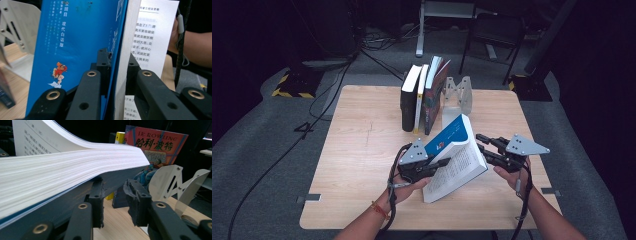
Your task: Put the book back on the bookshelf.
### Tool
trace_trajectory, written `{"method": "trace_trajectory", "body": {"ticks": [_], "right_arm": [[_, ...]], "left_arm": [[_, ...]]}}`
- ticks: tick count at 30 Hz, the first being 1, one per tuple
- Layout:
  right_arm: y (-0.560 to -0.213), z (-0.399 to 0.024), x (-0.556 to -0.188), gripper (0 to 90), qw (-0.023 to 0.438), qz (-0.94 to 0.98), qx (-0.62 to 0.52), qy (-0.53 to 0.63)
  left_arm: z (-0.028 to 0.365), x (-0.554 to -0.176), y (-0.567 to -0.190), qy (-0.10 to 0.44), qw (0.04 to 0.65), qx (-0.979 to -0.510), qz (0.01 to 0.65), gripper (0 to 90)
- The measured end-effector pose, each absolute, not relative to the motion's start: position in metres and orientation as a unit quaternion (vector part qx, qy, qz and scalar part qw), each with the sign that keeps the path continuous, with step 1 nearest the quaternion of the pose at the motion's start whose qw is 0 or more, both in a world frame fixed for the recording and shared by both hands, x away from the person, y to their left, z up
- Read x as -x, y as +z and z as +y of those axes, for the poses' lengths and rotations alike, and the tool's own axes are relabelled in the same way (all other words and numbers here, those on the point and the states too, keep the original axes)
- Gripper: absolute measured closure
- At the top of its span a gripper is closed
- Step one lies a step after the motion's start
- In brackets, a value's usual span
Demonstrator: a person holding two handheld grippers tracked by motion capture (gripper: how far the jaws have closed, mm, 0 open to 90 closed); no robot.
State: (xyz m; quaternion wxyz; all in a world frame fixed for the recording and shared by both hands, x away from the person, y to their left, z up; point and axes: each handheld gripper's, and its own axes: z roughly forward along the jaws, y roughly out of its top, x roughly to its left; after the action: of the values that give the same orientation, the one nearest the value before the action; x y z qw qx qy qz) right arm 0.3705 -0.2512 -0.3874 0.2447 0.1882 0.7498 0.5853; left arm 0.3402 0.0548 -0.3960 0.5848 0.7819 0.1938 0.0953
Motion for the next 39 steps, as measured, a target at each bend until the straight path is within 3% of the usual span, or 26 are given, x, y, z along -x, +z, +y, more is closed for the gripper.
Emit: {"method": "trace_trajectory", "body": {"ticks": [11,12,15,21,27,33,39], "right_arm": [[-0.372,-0.225,-0.366,69.8,0.202,0.763,-0.144,0.597],[-0.368,-0.216,-0.366,64.9,0.175,0.774,-0.148,0.590],[-0.365,-0.210,-0.366,62.6,0.168,0.778,-0.150,0.587],[-0.376,-0.180,-0.368,45.6,0.138,0.809,-0.138,0.555],[-0.378,-0.163,-0.362,38.9,0.130,0.814,-0.113,0.554],[-0.381,-0.147,-0.358,38.7,0.138,0.819,-0.097,0.548],[-0.376,-0.149,-0.358,37.9,0.152,0.810,-0.096,0.558]], "left_arm": [[0.092,-0.321,-0.393,0.133,0.589,-0.769,0.210,80.8],[0.100,-0.318,-0.395,0.145,0.592,-0.762,0.218,81.2],[0.107,-0.314,-0.397,0.154,0.589,-0.762,0.218,81.5],[0.123,-0.306,-0.405,0.180,0.584,-0.753,0.245,78.2],[0.135,-0.307,-0.421,0.163,0.563,-0.757,0.288,70.8],[0.135,-0.313,-0.428,0.123,0.581,-0.752,0.286,81.2],[0.126,-0.325,-0.429,0.100,0.594,-0.754,0.262,82.1]]}}
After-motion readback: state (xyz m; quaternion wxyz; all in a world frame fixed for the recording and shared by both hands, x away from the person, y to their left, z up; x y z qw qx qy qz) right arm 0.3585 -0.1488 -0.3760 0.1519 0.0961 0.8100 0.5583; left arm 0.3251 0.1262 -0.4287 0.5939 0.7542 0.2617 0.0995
